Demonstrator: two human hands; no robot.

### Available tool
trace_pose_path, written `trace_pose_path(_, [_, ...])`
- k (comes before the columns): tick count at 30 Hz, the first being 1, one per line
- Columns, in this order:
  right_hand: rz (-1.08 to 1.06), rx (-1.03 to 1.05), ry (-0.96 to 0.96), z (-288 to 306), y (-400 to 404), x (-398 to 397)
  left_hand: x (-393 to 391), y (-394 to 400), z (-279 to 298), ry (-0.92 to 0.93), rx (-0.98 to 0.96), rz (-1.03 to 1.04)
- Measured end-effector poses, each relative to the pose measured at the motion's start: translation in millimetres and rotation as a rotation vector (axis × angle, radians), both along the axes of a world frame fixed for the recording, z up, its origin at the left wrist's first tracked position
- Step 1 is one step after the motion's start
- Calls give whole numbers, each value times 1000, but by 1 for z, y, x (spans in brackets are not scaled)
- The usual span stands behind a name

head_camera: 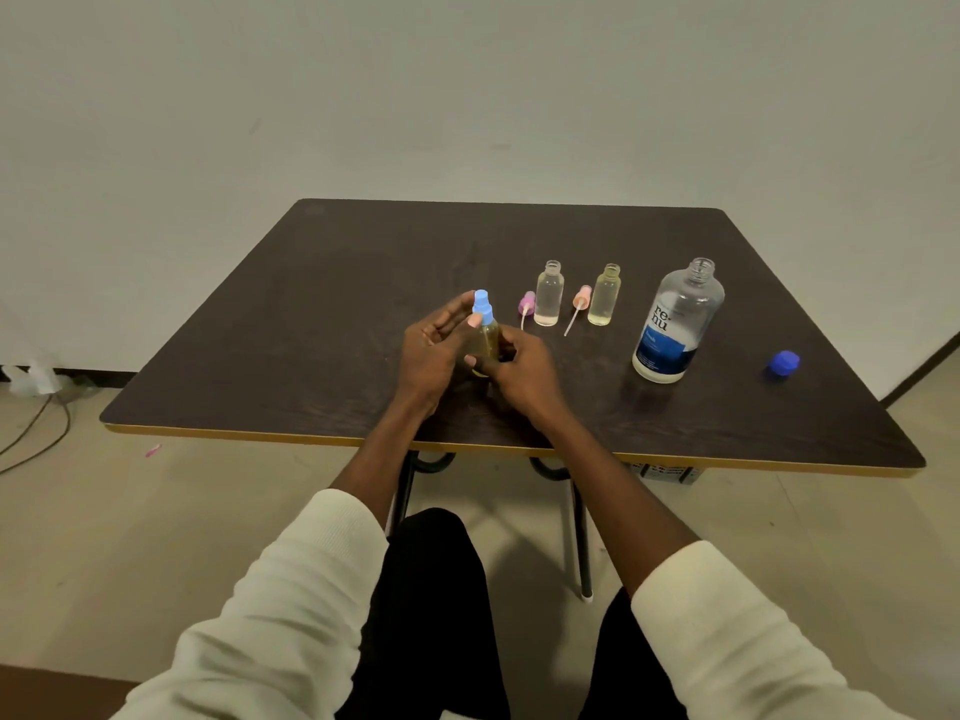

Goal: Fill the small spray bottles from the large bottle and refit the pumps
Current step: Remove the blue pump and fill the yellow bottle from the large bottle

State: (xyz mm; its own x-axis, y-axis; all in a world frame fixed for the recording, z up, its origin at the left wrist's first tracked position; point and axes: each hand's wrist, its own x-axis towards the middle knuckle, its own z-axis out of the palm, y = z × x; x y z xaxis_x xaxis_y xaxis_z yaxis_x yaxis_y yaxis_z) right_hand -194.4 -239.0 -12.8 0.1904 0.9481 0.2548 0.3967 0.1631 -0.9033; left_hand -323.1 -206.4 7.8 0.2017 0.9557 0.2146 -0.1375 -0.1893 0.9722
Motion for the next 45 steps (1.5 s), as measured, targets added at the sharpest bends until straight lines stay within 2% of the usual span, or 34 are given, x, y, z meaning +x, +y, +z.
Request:
trace_pose_path(7, [-102,-23,-80,-3,-18,23,18,-13,8,81,100,-45])
trace_pose_path(11, [-45,-68,-38,-1,-25,35,36,-24,8,86,163,-39])
trace_pose_path(18, [-120,-60,11,4,-33,39,52,-25,5,46,156,56])
trace_pose_path(23, [-136,-94,7,10,-36,36,54,-23,4,155,219,48])
trace_pose_path(26, [-153,-112,2,7,-33,37,52,-24,3,122,201,-20])
trace_pose_path(29, [-150,-97,-12,7,-33,37,52,-27,5,96,225,13])
trace_pose_path(34, [-120,-88,-6,9,-34,38,55,-23,-2,195,306,66])
trace_pose_path(40, [-126,-65,-10,8,-34,37,56,-27,1,97,261,109])
trace_pose_path(45, [-123,-65,7,10,-36,37,55,-22,-8,186,284,104])
